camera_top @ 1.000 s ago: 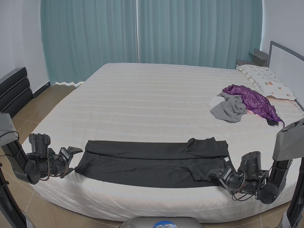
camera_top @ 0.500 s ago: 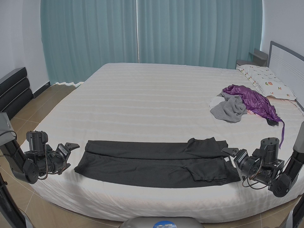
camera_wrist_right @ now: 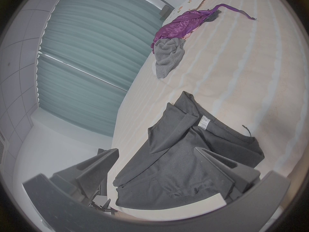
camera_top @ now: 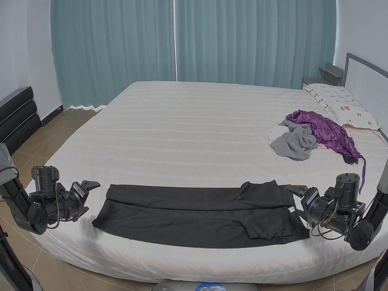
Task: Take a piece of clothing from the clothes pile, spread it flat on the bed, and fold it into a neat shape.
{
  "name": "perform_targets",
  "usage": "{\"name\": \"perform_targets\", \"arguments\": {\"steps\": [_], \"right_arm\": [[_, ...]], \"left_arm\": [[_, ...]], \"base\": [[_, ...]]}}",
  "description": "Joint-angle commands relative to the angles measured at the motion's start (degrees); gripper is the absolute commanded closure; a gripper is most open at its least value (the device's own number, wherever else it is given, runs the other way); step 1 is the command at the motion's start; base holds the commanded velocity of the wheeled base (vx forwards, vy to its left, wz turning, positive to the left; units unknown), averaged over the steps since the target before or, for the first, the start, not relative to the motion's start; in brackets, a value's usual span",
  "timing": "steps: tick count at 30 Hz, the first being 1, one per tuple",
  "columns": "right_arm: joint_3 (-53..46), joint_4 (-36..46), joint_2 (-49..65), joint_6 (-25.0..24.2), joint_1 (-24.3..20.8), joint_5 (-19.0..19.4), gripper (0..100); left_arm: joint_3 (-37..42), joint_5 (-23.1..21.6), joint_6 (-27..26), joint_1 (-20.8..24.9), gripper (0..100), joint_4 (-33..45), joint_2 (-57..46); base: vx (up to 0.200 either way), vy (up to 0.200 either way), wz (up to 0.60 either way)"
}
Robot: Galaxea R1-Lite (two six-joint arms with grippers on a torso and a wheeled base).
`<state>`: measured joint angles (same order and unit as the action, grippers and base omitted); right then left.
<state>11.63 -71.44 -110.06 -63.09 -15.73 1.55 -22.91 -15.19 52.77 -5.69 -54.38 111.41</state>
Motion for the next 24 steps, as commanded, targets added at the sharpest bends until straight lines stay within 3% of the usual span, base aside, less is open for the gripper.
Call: {"name": "perform_targets", "arguments": {"steps": [1, 8, 10, 12, 24], "right_arm": [[0.1, 0.0, -0.6, 0.0, 0.1, 0.0, 0], [0.1, -0.2, -2.1, 0.0, 0.4, 0.1, 0], [0.1, -0.3, -3.1, 0.0, 0.4, 0.1, 0], [0.1, -0.3, -3.7, -0.1, 0.4, 0.1, 0], [0.1, -0.4, -5.0, 0.0, 0.3, 0.1, 0]], "left_arm": [[-0.7, -0.1, -0.1, 0.7, 0, 0.0, -0.1], [-8.3, -0.2, -2.2, 1.6, 0, 2.7, 3.1], [-12.0, -0.1, -7.2, 2.8, 0, 5.0, 7.6], [-14.7, 0.4, -8.6, 3.3, 0, 5.3, 10.7], [-24.3, 0.7, -7.3, 7.5, 0, 5.0, 14.8]], "base": [[0.0, 0.0, 0.0], [0.0, 0.0, 0.0], [0.0, 0.0, 0.0], [0.0, 0.0, 0.0], [0.0, 0.0, 0.0]]}}
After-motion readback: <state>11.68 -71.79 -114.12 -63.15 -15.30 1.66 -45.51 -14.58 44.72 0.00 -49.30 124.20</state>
